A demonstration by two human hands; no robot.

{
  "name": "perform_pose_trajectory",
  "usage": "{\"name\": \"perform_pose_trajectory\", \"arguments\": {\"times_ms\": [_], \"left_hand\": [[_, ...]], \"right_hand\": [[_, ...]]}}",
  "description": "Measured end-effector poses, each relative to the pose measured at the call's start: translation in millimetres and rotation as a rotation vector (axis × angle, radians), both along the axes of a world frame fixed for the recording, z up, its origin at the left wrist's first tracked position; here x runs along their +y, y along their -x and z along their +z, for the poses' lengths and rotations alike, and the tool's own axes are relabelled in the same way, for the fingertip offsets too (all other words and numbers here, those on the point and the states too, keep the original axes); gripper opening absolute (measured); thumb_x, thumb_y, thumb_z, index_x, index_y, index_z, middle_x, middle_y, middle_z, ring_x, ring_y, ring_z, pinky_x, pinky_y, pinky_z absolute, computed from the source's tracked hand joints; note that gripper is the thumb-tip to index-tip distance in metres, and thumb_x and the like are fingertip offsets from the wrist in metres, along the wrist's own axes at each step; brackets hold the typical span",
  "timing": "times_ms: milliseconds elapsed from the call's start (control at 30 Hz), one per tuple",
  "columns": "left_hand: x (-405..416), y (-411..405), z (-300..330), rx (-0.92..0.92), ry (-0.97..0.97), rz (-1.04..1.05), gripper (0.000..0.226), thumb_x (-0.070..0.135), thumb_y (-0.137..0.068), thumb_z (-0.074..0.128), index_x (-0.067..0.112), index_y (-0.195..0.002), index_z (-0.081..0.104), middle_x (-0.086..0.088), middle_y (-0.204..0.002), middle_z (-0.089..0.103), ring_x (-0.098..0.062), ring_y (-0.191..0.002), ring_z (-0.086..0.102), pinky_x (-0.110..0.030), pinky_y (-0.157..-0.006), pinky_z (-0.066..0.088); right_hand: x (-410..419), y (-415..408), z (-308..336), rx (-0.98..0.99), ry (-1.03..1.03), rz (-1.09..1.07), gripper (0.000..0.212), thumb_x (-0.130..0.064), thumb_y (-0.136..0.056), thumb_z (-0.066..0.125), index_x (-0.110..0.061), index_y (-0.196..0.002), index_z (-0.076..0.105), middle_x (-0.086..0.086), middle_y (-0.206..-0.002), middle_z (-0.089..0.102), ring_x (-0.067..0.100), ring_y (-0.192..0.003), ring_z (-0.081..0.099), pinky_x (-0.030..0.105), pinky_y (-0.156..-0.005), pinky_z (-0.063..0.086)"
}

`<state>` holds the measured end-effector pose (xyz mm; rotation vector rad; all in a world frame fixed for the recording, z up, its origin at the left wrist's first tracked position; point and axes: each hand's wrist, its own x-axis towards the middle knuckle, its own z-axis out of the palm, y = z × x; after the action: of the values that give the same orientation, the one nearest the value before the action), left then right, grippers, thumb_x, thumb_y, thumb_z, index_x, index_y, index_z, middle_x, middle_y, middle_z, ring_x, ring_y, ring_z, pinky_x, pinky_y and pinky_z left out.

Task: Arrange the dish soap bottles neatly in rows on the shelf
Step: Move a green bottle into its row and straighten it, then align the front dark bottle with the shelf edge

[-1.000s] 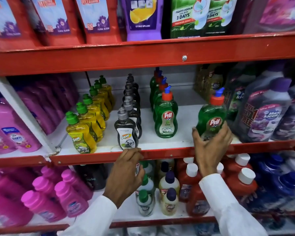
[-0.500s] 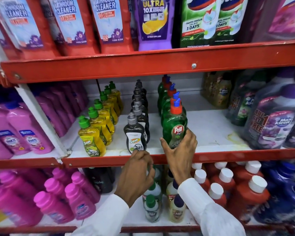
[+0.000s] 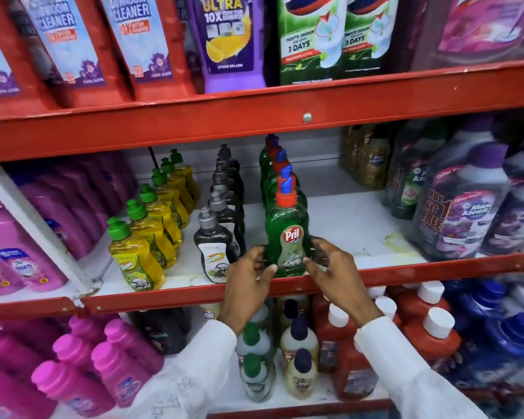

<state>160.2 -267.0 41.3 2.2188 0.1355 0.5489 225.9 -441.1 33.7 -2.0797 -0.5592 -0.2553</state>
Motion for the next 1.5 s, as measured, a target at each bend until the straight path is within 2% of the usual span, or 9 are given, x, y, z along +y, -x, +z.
{"name": "perform_pose_trajectory", "arguments": {"times_ms": [133, 300, 467, 767, 900, 967, 1100, 1267, 1500], "left_hand": [[0.6, -4.6, 0.9, 0.034, 0.068, 0.011, 0.035, 0.011, -0.086, 0.071, 0.013, -0.12, 0.061, 0.001, -0.108, 0.072, -0.001, -0.087, 0.064, -0.026, -0.088, 0.055], [-0.7, -7.8, 1.3, 0.012, 0.1, -0.01, 0.033, 0.006, -0.085, 0.072, 0.017, -0.115, 0.064, 0.012, -0.094, 0.067, 0.009, -0.084, 0.063, -0.004, -0.077, 0.048], [3.1, -9.9, -3.5, 0.016, 0.132, -0.04, 0.033, 0.008, -0.083, 0.074, 0.016, -0.113, 0.065, 0.014, -0.093, 0.069, 0.018, -0.083, 0.062, -0.015, -0.084, 0.053], [3.0, 4.6, -3.8, -0.036, 0.154, -0.07, 0.037, 0.009, -0.086, 0.071, 0.014, -0.122, 0.063, 0.008, -0.111, 0.071, 0.001, -0.103, 0.066, -0.016, -0.091, 0.052], [19.6, 44.0, -6.0, -0.35, 0.158, 0.119, 0.021, 0.005, -0.085, 0.066, 0.019, -0.097, 0.075, 0.006, -0.1, 0.076, -0.007, -0.096, 0.069, -0.029, -0.087, 0.055], [38.9, 56.4, -6.3, -0.474, 0.179, 0.248, 0.021, 0.004, -0.08, 0.061, 0.019, -0.087, 0.073, 0.003, -0.092, 0.075, -0.012, -0.091, 0.07, -0.034, -0.085, 0.056], [84.8, 50.8, -9.0, -0.39, 0.295, 0.31, 0.037, -0.002, -0.081, 0.063, 0.022, -0.108, 0.063, -0.003, -0.111, 0.069, -0.014, -0.1, 0.066, -0.04, -0.088, 0.058], [114.1, 38.7, -12.5, -0.141, 0.121, 0.129, 0.061, 0.002, -0.078, 0.07, 0.016, -0.134, 0.051, 0.0, -0.128, 0.064, -0.01, -0.11, 0.064, -0.029, -0.094, 0.053], [107.8, 37.2, -9.1, -0.185, 0.156, 0.009, 0.05, -0.008, -0.081, 0.065, 0.024, -0.119, 0.058, 0.029, -0.103, 0.061, 0.023, -0.09, 0.059, -0.001, -0.082, 0.045]], "right_hand": [[-2.3, -2.6, -3.4, 0.035, -0.038, 0.019, 0.043, -0.019, -0.087, 0.07, -0.016, -0.129, 0.06, -0.001, -0.123, 0.071, 0.009, -0.107, 0.067, 0.026, -0.097, 0.054], [-6.4, -3.1, -7.5, 0.062, -0.074, 0.009, 0.04, -0.019, -0.086, 0.071, -0.017, -0.124, 0.059, -0.002, -0.118, 0.07, -0.001, -0.097, 0.066, 0.001, -0.082, 0.046], [-5.7, -2.9, -8.0, 0.067, -0.069, -0.01, 0.039, -0.017, -0.086, 0.071, -0.017, -0.123, 0.059, -0.003, -0.114, 0.069, -0.01, -0.091, 0.061, -0.003, -0.077, 0.044], [-1.2, 12.5, -3.6, 0.021, -0.176, -0.123, 0.052, -0.021, -0.079, 0.077, -0.018, -0.127, 0.057, -0.002, -0.121, 0.064, 0.009, -0.103, 0.064, 0.014, -0.087, 0.049], [18.7, 59.6, 3.7, -0.357, -0.297, -0.215, 0.026, -0.013, -0.081, 0.07, -0.009, -0.107, 0.066, 0.002, -0.103, 0.065, 0.011, -0.093, 0.061, 0.012, -0.087, 0.045], [43.5, 75.8, 1.6, -0.345, -0.271, -0.124, 0.021, -0.012, -0.083, 0.066, -0.012, -0.104, 0.068, -0.001, -0.102, 0.067, 0.005, -0.094, 0.062, 0.012, -0.087, 0.047], [94.4, 68.4, -4.0, -0.063, -0.141, -0.035, 0.041, -0.015, -0.092, 0.061, -0.016, -0.133, 0.057, 0.002, -0.131, 0.065, 0.015, -0.117, 0.062, 0.031, -0.105, 0.048], [127.2, 61.0, 9.9, -0.007, 0.027, 0.057, 0.048, -0.003, -0.093, 0.053, -0.008, -0.14, 0.048, 0.006, -0.132, 0.063, 0.022, -0.118, 0.061, -0.002, -0.092, 0.029], [137.6, 52.3, 4.7, 0.041, 0.079, 0.07, 0.046, -0.007, -0.094, 0.047, -0.013, -0.139, 0.047, 0.008, -0.114, 0.072, 0.02, -0.099, 0.069, 0.034, -0.091, 0.055]]}}
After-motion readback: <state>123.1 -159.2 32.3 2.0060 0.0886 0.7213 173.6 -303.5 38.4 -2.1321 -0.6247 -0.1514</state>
